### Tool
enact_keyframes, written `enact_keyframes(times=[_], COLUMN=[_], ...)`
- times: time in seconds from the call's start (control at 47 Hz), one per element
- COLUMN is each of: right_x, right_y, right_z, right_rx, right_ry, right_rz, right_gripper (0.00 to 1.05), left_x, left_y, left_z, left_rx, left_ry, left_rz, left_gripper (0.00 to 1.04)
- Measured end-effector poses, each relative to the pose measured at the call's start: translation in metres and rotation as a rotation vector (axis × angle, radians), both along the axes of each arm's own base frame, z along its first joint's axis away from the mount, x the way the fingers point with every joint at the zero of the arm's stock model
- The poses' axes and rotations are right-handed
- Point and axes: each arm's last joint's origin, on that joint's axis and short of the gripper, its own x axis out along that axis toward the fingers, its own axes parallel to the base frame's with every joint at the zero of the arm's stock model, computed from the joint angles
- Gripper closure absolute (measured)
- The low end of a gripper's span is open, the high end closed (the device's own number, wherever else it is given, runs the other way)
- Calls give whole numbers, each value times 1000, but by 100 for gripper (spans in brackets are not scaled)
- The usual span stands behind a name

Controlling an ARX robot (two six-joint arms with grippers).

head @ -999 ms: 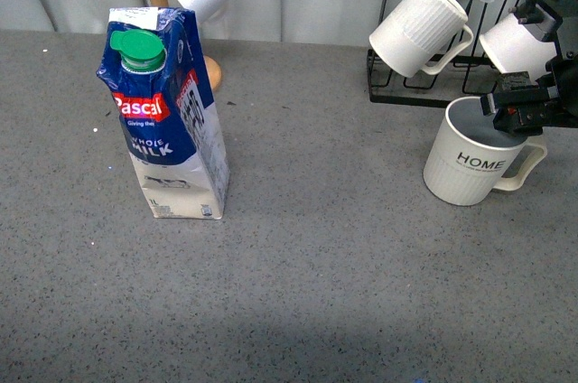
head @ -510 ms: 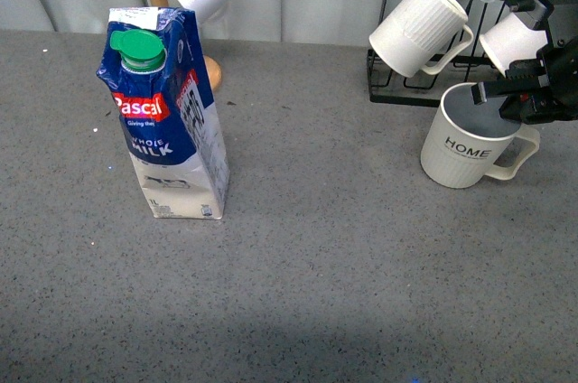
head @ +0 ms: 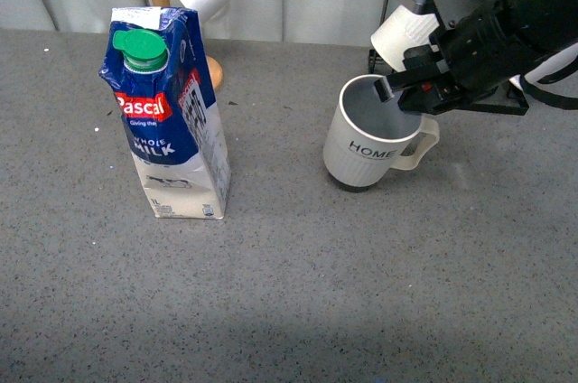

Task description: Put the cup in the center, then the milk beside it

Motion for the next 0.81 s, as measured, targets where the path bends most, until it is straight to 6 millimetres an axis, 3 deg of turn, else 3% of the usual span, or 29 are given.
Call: enact_keyframes(times=[0.17, 0.489, 0.659, 0.808], right_x=[7, 11, 11, 7], right_y=[13, 21, 20, 12], right_z=[-10, -8, -7, 7], right_rx=[-54, -86, -66, -25], right_ry=[44, 48, 34, -30], right_rz=[62, 107, 105, 76], right_gripper=[103, 103, 81, 52], left_x=[0, 0, 0, 0], left_y=[0, 0, 0, 0], left_z=[0, 0, 0, 0], left_rx=[0, 0, 0, 0], left_ry=[0, 0, 0, 0], left_rz=[0, 0, 0, 0], left_gripper=[6, 6, 6, 6])
